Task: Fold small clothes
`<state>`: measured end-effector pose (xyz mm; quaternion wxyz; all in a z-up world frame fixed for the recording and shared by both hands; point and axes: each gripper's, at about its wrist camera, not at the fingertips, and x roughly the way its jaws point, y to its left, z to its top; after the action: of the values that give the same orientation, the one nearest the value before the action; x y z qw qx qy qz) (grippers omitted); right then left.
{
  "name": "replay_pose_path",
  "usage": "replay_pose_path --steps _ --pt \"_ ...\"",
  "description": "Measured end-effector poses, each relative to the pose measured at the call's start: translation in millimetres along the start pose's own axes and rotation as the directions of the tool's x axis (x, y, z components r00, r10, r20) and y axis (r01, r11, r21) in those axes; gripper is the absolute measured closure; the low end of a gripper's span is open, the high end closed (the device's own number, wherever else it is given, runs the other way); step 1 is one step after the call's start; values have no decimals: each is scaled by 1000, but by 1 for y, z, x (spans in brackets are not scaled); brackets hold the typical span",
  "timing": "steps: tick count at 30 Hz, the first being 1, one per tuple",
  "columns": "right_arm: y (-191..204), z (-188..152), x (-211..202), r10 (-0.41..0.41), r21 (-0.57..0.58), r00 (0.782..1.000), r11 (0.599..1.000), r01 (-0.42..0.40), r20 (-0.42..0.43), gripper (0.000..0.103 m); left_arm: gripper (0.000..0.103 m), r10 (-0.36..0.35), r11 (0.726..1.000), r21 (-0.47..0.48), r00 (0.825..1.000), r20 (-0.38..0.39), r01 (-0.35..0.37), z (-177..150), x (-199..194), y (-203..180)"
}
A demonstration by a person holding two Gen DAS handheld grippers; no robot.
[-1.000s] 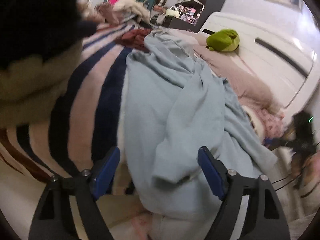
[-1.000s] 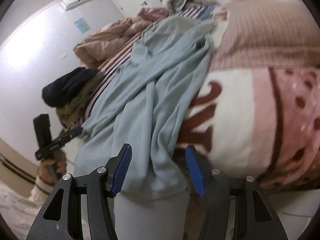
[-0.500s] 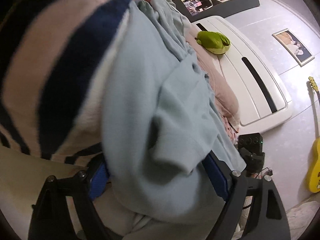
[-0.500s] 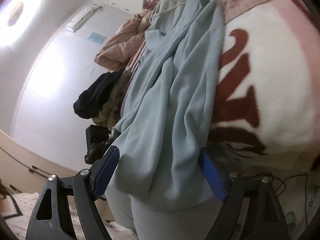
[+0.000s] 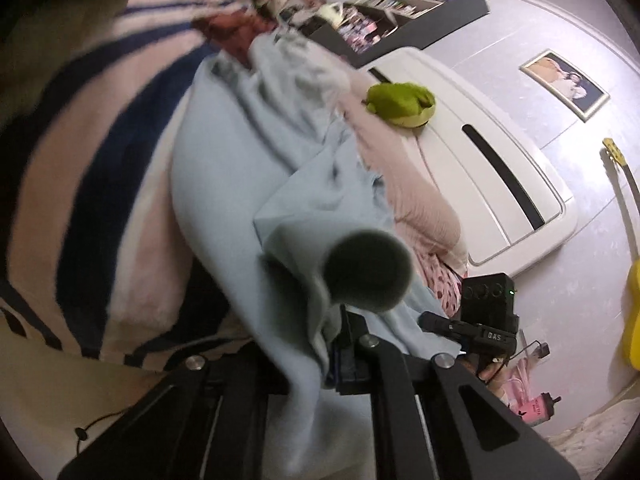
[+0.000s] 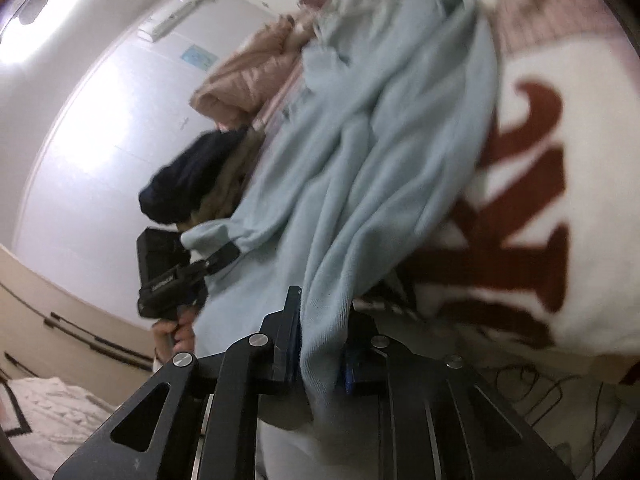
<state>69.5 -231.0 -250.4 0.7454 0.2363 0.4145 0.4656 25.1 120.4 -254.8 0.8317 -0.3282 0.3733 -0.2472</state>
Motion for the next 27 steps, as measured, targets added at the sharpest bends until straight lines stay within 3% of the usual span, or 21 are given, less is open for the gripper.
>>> replay_pose_path --steps 5,14,23,27 --pt "25 2 -18 -23 -64 997 998 27 73 95 97 8 998 65 999 49 -11 3 -21 -27" --pt "59 -13 -63 11 -124 983 992 12 184 95 98 -5 988 156 993 119 -14 -11 -65 -76" --pt "119 -50 -112 57 -227 959 974 8 277 95 97 -2 965 257 980 200 -50 -52 -128 -133" --pt "143 -67 -123 41 -262 960 965 34 277 95 97 5 953 294 976 219 -71 -67 -151 -153"
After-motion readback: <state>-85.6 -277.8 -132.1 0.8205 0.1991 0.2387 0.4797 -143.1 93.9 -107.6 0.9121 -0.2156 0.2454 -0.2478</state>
